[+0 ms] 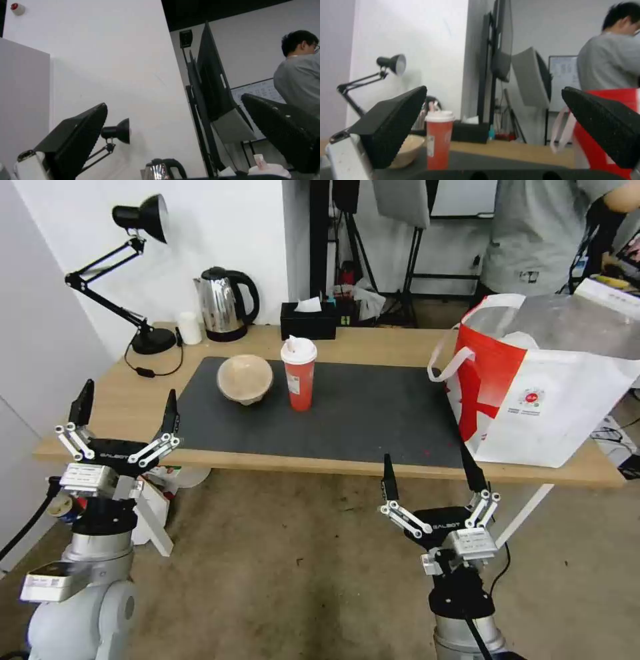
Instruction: Pick up the trash from the table and place it into the takeout bag.
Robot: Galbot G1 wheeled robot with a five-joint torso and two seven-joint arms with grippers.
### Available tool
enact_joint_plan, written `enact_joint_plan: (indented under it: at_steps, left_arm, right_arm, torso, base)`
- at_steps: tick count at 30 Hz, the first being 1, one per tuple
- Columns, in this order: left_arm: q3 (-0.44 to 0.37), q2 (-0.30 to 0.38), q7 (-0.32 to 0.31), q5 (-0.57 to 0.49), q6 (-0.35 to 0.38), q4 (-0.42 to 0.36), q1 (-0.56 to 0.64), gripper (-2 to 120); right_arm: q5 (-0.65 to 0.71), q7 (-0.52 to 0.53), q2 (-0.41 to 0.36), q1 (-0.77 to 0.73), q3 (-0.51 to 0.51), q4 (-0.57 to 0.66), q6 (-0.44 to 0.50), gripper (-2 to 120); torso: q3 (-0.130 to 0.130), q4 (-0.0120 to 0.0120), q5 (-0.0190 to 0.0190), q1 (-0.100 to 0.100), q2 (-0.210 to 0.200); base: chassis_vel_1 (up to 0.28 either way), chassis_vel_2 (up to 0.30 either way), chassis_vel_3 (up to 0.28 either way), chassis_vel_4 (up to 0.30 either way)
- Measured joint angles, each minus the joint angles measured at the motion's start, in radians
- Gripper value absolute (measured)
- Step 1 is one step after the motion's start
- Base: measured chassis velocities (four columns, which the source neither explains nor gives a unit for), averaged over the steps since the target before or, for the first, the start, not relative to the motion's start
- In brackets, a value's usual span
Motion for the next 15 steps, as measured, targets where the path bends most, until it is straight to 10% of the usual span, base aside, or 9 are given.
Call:
enact_joint_plan:
  at_steps: [15]
  left_arm:
    - [0.01, -0.007, 0.0, 0.001, -0.01, -0.005, 0.019, 100]
  right_arm:
    - [0.297, -0.069, -0.145, 0.244, -0.029, -0.003, -0.204, 100]
  torso:
    - [0.0, 0.0001, -0.0001, 0.0, 0.0]
  base:
    - [0.0, 0.0, 0.0, 0.0]
